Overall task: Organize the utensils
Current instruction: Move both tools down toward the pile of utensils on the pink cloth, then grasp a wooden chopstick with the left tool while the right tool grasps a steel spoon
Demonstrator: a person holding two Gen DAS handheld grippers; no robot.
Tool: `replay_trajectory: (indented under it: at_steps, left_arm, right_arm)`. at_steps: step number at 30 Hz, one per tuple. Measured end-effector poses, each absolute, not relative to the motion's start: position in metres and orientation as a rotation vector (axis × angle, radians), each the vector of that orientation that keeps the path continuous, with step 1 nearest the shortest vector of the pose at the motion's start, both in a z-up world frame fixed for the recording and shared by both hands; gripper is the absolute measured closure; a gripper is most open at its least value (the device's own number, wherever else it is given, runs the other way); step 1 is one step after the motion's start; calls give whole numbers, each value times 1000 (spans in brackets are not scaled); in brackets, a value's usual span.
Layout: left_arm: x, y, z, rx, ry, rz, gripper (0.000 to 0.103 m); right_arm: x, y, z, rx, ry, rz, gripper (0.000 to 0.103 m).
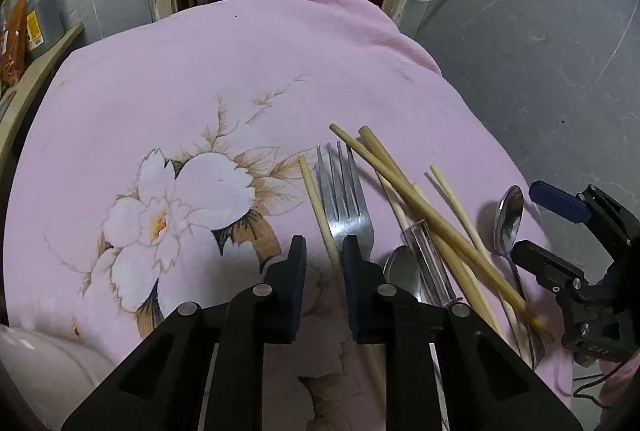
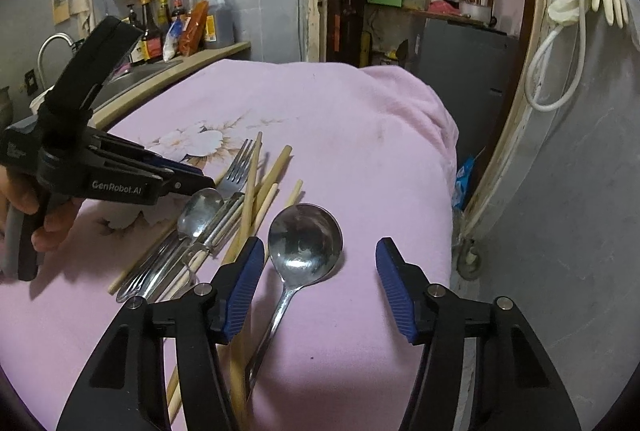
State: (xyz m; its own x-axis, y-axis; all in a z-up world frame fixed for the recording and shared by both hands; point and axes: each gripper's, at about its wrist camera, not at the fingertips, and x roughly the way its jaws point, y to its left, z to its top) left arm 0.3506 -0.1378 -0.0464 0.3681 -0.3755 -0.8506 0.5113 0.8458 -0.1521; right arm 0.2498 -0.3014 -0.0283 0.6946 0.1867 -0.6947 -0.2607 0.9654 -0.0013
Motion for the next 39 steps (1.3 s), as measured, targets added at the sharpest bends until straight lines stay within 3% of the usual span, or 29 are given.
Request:
replay_trajectory:
  at_steps: [13, 26, 30, 39]
  left_arm:
    - [361, -137, -49, 172, 1131, -614, 90]
    - [330, -134, -52, 241, 1036, -585, 97]
    - [333, -139, -52, 294, 1040, -598, 96]
    - [331, -132, -52, 205, 1042, -528, 100]
  right_arm:
    - [256, -302, -37, -88, 805, 256, 47]
    - [263, -285, -45, -168, 844, 236, 44]
    - [264, -282, -46, -172, 843, 231, 47]
    - [259, -278, -45, -169, 829, 249, 67]
